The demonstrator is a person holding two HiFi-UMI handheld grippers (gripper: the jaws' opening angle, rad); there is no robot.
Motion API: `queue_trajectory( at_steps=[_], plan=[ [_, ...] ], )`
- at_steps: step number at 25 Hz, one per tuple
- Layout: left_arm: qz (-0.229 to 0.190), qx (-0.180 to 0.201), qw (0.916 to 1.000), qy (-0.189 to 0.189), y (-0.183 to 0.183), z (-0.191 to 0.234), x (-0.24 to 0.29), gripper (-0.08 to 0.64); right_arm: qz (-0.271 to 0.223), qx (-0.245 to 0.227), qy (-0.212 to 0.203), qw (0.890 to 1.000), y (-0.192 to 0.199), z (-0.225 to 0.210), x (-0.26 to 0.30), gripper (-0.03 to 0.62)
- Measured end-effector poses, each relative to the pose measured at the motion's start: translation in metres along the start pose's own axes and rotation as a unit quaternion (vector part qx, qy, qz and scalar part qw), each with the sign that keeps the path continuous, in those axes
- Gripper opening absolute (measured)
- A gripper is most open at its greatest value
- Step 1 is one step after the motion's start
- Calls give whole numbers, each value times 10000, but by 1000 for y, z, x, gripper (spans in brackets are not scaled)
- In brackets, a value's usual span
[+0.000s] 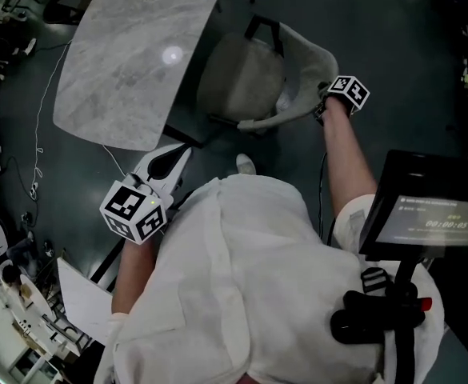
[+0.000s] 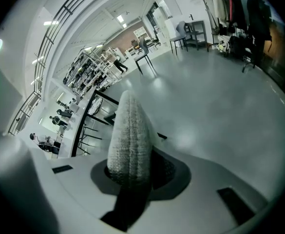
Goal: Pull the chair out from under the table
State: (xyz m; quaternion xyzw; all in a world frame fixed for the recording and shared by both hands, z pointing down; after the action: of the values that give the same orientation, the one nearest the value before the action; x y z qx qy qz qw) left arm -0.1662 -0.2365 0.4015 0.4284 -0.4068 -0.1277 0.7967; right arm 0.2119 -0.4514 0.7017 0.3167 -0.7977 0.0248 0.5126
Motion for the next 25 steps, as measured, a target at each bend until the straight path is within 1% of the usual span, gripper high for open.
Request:
queue_trajectory(
  at_steps=[4,10,16,25],
  plan=[
    [76,88,9998,169,-3,-13,14,8,19,-32,16,10000,-5,-22,-14,83],
    [160,165,9991,344,-7,-17,27,8,54,-54,59,10000,-13,-46,-26,81],
    [215,225,9987,412,-8,-24,32,8,63,-34,81,9999,-17,-78,-44,81],
    [335,322,9977,491,-11,-31,41,8,87,-81,127,9998,-38,-118,-62,79]
  ],
)
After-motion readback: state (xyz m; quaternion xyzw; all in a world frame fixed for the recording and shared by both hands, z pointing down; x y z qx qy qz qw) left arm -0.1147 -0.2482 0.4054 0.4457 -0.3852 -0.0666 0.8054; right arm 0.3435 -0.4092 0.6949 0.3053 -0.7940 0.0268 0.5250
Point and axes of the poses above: the fingertips, and each gripper's own axes: x forward along the fingers, z to its left, y out of its underside, the point moved 1 cm from there along -x, backward along the fingers, and after that the axes turned 4 degrees about z, right-handed, at the moved point
